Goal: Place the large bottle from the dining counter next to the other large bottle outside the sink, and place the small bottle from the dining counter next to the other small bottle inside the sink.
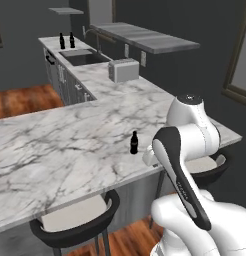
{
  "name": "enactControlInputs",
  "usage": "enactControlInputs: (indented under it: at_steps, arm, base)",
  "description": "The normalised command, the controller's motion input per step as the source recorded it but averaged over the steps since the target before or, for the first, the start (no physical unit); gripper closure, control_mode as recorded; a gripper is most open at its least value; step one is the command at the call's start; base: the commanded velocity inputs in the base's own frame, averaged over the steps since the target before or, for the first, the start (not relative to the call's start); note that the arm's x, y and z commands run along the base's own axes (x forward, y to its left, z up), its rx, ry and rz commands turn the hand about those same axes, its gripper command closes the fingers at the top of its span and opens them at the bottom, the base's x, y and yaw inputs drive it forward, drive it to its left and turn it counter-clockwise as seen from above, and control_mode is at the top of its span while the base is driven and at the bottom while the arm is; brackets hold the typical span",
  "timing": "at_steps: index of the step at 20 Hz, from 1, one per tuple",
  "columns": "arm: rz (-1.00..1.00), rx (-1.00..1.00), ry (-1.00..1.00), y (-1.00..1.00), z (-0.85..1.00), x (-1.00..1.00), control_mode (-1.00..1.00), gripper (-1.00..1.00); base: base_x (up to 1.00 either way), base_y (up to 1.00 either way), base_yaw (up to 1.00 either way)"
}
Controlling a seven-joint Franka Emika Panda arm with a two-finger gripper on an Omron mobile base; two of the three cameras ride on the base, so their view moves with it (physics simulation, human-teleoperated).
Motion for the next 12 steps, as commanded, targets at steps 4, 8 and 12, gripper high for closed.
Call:
enactControlInputs:
  at_steps: [4,8,12]
  arm:
    - [0.00,0.00,0.00,0.00,0.00,0.00,1.00,-1.00]
    - [0.00,0.00,0.00,0.00,0.00,0.00,1.00,-1.00]
    - [0.00,0.00,0.00,0.00,0.00,0.00,1.00,-1.00]
  base:
    - [0.91,-0.23,0.02]
    - [0.63,-0.20,-0.04]
    - [0.17,-0.04,0.00]
